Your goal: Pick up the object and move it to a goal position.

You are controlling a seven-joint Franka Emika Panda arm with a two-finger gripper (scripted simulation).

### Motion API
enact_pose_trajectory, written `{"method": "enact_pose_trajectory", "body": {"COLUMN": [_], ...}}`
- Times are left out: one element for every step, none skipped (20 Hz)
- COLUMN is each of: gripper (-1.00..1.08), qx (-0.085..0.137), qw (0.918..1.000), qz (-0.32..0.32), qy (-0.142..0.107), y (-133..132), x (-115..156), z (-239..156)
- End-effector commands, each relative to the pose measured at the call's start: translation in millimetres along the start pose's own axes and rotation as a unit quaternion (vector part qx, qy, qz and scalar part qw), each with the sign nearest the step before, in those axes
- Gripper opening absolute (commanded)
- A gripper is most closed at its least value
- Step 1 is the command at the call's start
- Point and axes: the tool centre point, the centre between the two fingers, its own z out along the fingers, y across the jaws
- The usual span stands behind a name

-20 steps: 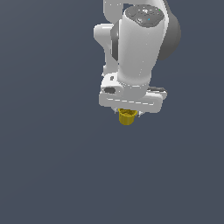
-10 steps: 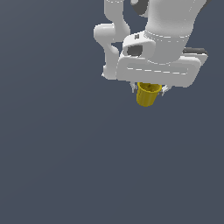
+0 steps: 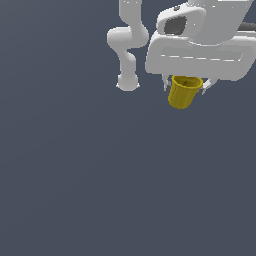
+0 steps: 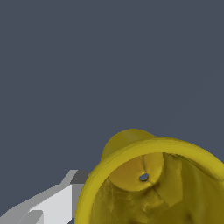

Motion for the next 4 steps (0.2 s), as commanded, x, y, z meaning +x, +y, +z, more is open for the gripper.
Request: {"method": "enact_pose_trajectory", "body": {"gripper": [-1.00,-1.00,-1.00,-1.00], "qx": [0.000,0.000,0.000,0.000], "qw": [1.0000,1.0000,1.0000,1.0000], "qz": [0.000,0.000,0.000,0.000], "qy": [0.000,0.000,0.000,0.000], "y": [-2.2,-2.6,-2.8,-2.9], "x": [-0.2,-0.1,-0.1,0.0], "z": [-4.7,-5.4,-5.7,-5.8]}}
